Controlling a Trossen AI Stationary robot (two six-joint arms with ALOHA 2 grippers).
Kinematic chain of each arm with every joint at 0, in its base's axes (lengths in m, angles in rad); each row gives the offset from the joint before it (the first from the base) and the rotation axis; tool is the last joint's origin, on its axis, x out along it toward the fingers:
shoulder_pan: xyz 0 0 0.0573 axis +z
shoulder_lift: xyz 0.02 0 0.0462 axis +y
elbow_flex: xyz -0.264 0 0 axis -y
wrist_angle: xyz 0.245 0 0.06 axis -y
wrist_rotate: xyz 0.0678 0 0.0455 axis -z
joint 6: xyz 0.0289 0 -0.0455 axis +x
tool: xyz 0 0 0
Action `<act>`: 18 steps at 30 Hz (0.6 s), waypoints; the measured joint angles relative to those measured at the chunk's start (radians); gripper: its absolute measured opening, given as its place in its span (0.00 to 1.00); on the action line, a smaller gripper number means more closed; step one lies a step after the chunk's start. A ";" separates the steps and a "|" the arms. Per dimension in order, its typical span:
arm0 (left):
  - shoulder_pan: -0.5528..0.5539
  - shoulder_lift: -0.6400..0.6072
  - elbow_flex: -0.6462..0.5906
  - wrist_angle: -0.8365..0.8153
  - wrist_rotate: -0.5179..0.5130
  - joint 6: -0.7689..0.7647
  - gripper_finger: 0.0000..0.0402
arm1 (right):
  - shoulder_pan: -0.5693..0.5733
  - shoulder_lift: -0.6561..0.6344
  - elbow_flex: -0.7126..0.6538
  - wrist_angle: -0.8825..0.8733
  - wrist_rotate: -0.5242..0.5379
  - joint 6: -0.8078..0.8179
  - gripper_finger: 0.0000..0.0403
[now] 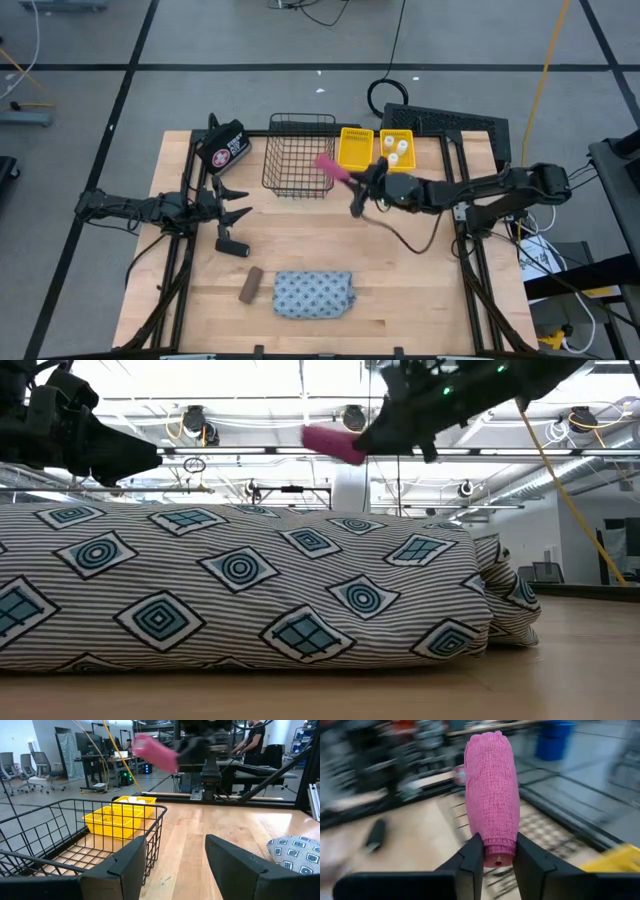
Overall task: Pick & Place Medicine items
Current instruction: Put the pink bandage into the left yellow basket
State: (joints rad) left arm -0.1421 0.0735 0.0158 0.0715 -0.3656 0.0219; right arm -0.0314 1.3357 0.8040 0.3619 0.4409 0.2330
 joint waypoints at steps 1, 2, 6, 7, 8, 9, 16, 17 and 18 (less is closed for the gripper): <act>0.000 0.000 0.000 0.000 0.000 0.000 0.53 | -0.014 0.007 0.000 0.001 0.028 0.036 0.18; 0.000 0.000 0.000 0.000 0.000 0.000 0.53 | -0.028 0.013 0.000 -0.001 0.051 0.069 0.18; 0.000 0.000 0.000 0.000 0.000 0.000 0.53 | -0.071 0.033 0.000 0.009 0.069 0.112 0.18; 0.000 0.000 0.000 0.000 0.000 0.000 0.53 | -0.081 0.042 0.000 0.013 0.077 0.109 0.18; 0.000 0.000 0.000 0.000 0.000 0.000 0.53 | -0.090 0.051 0.000 0.009 0.095 0.102 0.18; 0.000 0.000 0.000 0.000 0.000 0.000 0.53 | -0.100 0.059 0.000 -0.001 0.125 0.100 0.18; 0.000 0.000 0.000 0.000 0.000 0.000 0.53 | -0.172 0.152 0.000 0.019 0.305 0.194 0.17; 0.000 0.000 0.000 0.000 0.000 0.000 0.53 | -0.180 0.171 0.000 0.035 0.313 0.212 0.17; 0.000 0.000 0.000 0.000 0.000 0.000 0.53 | -0.188 0.190 0.000 0.046 0.322 0.229 0.17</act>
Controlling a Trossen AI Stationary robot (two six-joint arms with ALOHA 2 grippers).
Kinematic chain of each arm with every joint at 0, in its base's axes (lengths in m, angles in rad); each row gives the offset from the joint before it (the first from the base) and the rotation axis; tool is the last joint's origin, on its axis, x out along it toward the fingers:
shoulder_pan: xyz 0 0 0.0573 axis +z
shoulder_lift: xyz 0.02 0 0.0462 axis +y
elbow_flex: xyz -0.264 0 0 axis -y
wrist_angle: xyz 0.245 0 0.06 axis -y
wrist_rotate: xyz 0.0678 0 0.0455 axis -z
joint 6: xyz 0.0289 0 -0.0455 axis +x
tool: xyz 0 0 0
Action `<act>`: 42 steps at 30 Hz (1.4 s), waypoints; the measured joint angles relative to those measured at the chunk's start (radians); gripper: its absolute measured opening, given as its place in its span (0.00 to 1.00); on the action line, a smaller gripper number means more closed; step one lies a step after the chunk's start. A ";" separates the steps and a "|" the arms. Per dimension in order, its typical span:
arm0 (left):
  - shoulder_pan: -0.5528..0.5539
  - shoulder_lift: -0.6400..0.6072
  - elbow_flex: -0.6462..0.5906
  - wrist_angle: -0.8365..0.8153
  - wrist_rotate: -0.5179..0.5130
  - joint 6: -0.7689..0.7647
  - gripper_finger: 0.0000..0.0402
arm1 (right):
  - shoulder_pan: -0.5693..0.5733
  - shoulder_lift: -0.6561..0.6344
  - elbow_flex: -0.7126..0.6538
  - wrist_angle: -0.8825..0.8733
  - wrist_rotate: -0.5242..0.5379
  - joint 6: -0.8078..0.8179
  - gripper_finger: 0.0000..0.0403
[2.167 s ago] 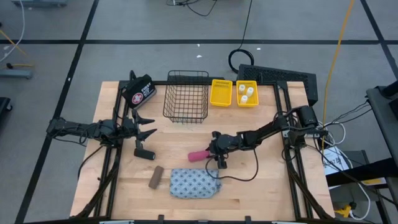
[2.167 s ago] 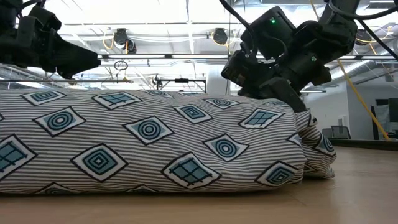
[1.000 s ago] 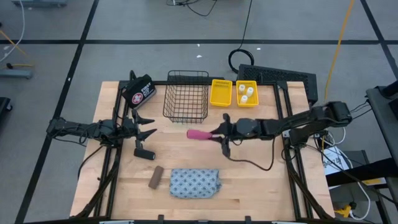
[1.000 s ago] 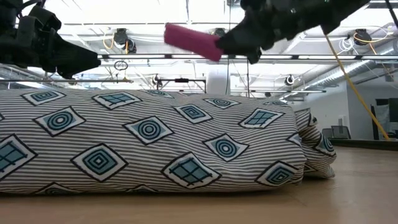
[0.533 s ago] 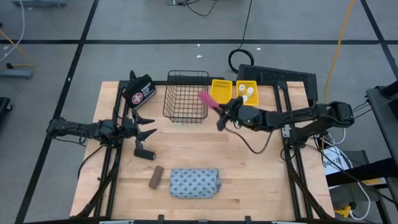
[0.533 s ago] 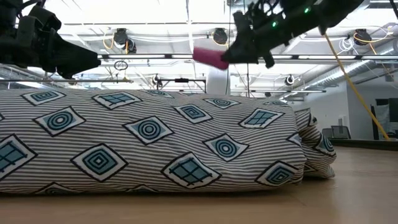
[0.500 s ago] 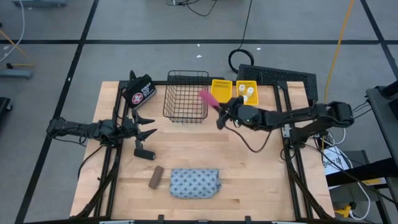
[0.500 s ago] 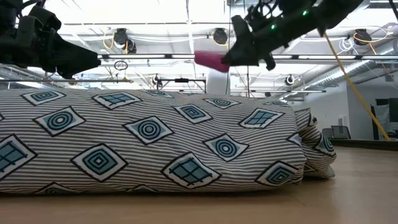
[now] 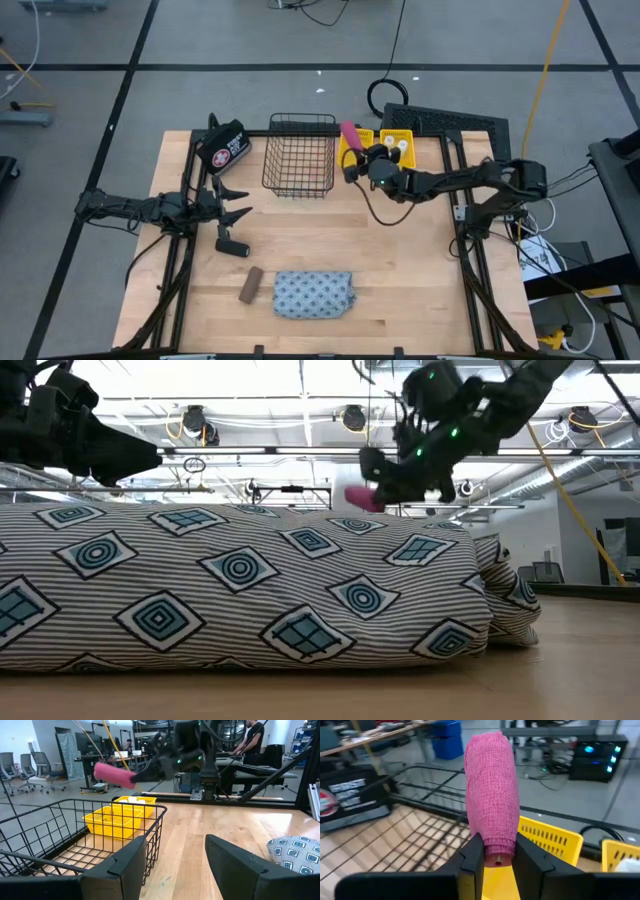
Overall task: Pick & Place Medicine items
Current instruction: Put the pink bandage into the left yellow basket
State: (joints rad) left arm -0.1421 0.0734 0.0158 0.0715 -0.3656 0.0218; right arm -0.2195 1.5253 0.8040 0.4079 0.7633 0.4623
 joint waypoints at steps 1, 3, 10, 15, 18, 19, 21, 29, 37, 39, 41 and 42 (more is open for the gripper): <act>0.000 0.000 0.000 0.000 0.000 0.000 0.53 | -0.008 0.019 0.000 0.007 0.006 0.014 0.17; 0.000 0.000 0.000 0.000 0.000 0.000 0.53 | -0.023 0.059 0.000 0.035 0.024 0.051 0.17; 0.000 0.000 0.000 0.000 0.000 0.000 0.53 | -0.056 0.174 0.001 0.104 0.025 0.117 0.17; 0.000 0.000 0.000 0.000 0.000 0.000 0.53 | -0.078 0.227 0.000 0.129 0.021 0.215 0.17; 0.000 0.000 0.000 0.000 0.000 0.000 0.53 | -0.079 0.245 0.000 0.163 0.018 0.216 0.16; 0.000 0.000 0.000 0.000 0.000 0.000 0.53 | -0.078 0.247 0.000 0.165 0.018 0.213 0.17; 0.000 0.000 0.000 0.000 0.000 0.000 0.53 | -0.078 0.254 0.000 0.170 0.018 0.210 0.18; 0.000 0.000 0.000 0.000 0.000 0.000 0.53 | -0.074 0.254 0.000 0.169 0.018 0.195 0.23; 0.000 0.000 0.000 0.000 0.000 0.000 0.53 | -0.074 0.254 0.000 0.168 0.017 0.157 0.31; 0.000 0.000 0.000 0.000 0.000 0.000 0.53 | -0.074 0.254 0.000 0.169 0.016 0.151 0.34; 0.000 0.000 0.000 0.000 0.000 0.000 0.53 | -0.074 0.254 0.000 0.168 -0.003 0.151 0.37; 0.000 0.000 0.000 0.000 0.000 0.000 0.53 | -0.074 0.254 0.000 0.169 -0.012 0.151 0.38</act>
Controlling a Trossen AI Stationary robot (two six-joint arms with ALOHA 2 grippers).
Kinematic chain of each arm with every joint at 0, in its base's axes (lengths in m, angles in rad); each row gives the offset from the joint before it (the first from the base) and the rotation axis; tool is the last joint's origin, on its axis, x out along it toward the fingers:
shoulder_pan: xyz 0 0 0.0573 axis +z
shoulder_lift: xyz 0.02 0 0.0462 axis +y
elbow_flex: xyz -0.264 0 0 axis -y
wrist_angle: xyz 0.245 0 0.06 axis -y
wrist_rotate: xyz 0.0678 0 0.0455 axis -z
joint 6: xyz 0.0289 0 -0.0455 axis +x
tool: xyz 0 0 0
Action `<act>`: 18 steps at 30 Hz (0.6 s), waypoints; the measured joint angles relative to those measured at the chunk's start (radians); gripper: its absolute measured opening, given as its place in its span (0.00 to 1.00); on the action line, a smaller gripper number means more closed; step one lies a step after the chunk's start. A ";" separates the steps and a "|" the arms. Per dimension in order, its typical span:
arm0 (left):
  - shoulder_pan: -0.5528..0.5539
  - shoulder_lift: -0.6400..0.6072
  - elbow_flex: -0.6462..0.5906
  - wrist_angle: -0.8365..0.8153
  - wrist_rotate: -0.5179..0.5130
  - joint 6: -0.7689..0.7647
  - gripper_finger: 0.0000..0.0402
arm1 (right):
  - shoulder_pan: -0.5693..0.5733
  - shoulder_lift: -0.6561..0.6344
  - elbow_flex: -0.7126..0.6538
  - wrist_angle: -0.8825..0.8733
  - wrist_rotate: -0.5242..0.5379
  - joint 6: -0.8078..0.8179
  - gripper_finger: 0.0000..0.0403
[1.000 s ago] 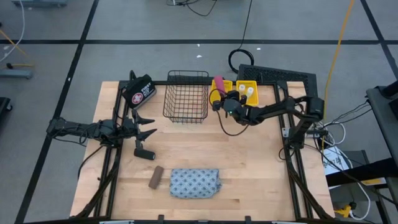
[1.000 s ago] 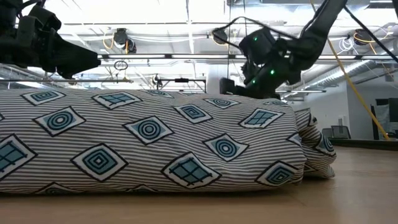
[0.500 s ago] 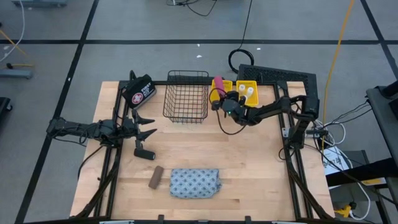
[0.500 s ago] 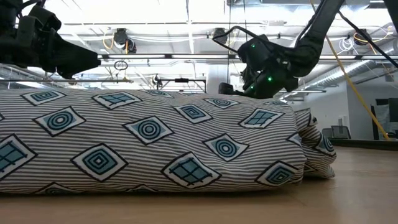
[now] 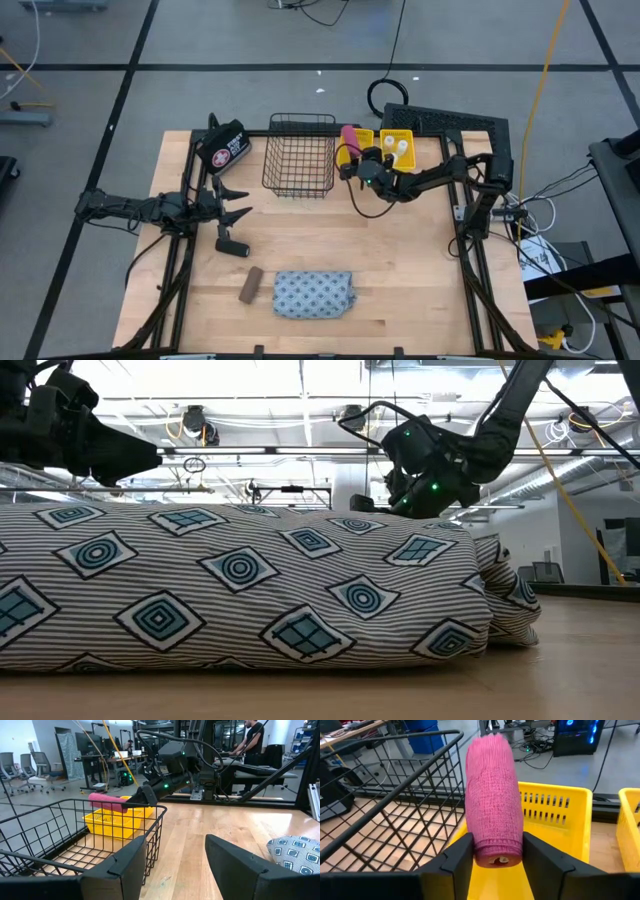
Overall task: Pick & Place Medicine items
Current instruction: Put the pink bandage into the left yellow basket, then put the black bandage into the left yellow basket
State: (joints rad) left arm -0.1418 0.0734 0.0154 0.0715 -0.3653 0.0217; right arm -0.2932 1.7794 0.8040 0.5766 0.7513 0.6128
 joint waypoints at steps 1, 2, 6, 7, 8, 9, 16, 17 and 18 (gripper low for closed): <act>0.000 0.000 0.000 0.000 0.000 0.000 0.53 | 0.000 0.000 0.000 0.000 -0.002 0.000 0.39; 0.000 0.000 0.000 0.000 0.000 0.000 0.53 | -0.001 0.000 0.000 0.000 -0.003 -0.002 0.40; 0.000 0.000 0.000 0.000 0.000 0.000 0.53 | -0.001 0.000 0.000 0.000 -0.005 -0.013 0.45; 0.000 0.000 0.000 0.000 0.000 0.000 0.53 | -0.001 0.000 0.000 0.000 -0.005 -0.014 0.45; 0.000 0.000 0.000 0.000 0.000 0.000 0.53 | -0.001 0.000 0.000 0.000 -0.005 -0.014 0.46; 0.000 0.000 0.000 0.000 0.000 0.000 0.53 | -0.001 0.000 0.000 0.000 -0.005 -0.015 0.47; 0.000 0.000 0.000 0.000 0.000 0.000 0.53 | -0.001 0.000 0.000 0.000 -0.020 -0.022 0.47; 0.000 0.000 0.000 0.000 0.000 0.000 0.53 | -0.001 0.000 0.000 0.000 -0.025 -0.027 0.47; 0.000 0.000 0.000 0.000 0.000 0.000 0.53 | -0.001 0.000 0.000 -0.001 -0.026 -0.032 0.47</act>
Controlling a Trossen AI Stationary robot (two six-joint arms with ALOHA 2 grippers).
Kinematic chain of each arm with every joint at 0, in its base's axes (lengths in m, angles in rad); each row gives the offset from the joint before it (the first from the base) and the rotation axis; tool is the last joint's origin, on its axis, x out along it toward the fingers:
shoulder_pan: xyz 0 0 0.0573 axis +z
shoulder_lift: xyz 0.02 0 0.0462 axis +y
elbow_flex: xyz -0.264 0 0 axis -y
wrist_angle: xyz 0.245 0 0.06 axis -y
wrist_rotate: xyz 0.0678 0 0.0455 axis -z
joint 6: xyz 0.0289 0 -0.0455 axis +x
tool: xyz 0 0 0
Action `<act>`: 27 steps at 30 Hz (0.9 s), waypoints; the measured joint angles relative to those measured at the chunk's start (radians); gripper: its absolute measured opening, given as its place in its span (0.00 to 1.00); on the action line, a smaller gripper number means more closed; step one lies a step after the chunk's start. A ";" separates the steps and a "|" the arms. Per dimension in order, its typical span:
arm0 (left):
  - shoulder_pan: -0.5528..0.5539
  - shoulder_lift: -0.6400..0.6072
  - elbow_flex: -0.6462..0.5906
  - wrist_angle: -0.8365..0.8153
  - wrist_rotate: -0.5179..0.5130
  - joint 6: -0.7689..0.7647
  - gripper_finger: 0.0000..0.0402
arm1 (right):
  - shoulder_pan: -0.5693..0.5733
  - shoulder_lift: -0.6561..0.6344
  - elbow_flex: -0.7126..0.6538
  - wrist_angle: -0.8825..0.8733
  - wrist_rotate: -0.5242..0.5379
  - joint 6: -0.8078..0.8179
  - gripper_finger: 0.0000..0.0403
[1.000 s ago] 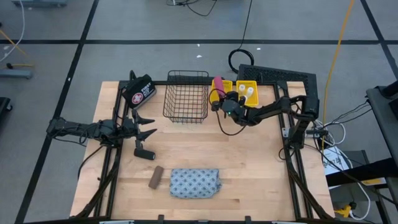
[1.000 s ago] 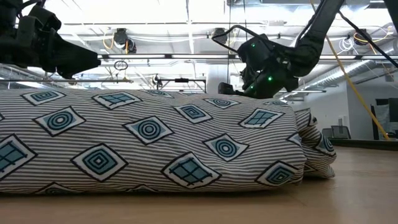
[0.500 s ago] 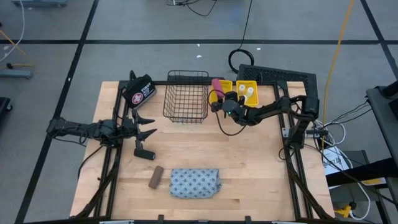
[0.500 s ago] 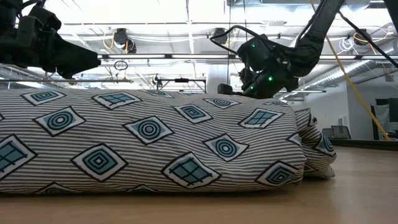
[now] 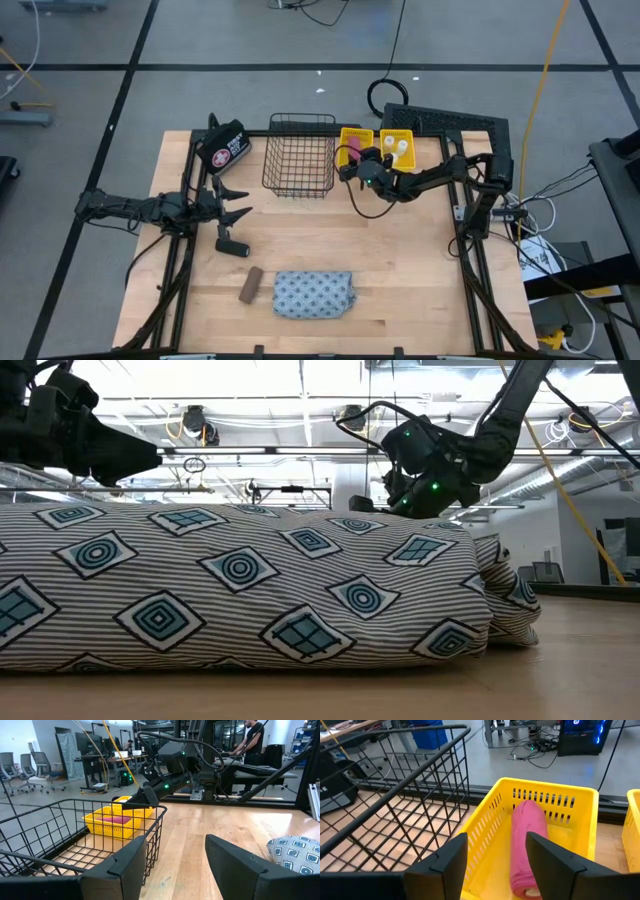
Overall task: Pick & Place Medicine items
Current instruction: Put the black bandage into the left yellow basket
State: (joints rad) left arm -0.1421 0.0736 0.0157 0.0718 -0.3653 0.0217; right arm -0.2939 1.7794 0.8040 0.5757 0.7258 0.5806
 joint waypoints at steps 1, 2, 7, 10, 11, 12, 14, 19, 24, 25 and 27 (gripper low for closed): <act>0.000 0.000 0.000 0.000 0.000 0.000 0.53 | 0.000 0.000 0.000 0.000 0.000 -0.007 0.47; 0.000 0.000 0.000 0.000 0.000 0.000 0.53 | 0.000 0.000 0.000 0.000 -0.002 -0.020 0.47; 0.000 0.000 0.000 0.000 0.000 0.000 0.53 | 0.000 0.000 0.000 0.003 -0.054 -0.122 0.48; 0.000 0.000 0.000 0.000 0.000 0.000 0.53 | -0.009 -0.005 0.002 0.004 -0.128 -0.217 0.47; 0.000 0.000 0.000 0.000 0.000 0.000 0.53 | -0.019 -0.017 0.009 -0.017 -0.165 -0.223 0.46; 0.000 0.000 0.000 0.000 0.000 0.000 0.53 | -0.032 -0.034 0.024 -0.062 -0.204 -0.212 0.45; 0.000 0.000 0.000 0.000 0.000 0.000 0.53 | -0.069 -0.069 0.088 -0.196 -0.291 -0.179 0.43; 0.000 0.000 0.000 0.000 0.000 0.000 0.53 | -0.165 -0.101 0.296 -0.593 -0.474 -0.216 0.40; 0.000 0.000 0.000 0.000 0.000 0.000 0.53 | -0.221 -0.103 0.397 -0.727 -0.620 -0.290 0.41; 0.000 0.000 0.000 0.000 0.000 0.000 0.53 | -0.227 -0.102 0.400 -0.749 -0.631 -0.293 0.41; 0.000 0.000 0.000 0.000 0.000 0.000 0.53 | -0.239 -0.101 0.400 -0.786 -0.645 -0.277 0.41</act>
State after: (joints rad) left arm -0.1417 0.0737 0.0154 0.0715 -0.3656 0.0219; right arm -0.5328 1.6783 1.2037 -0.2106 0.0804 0.3040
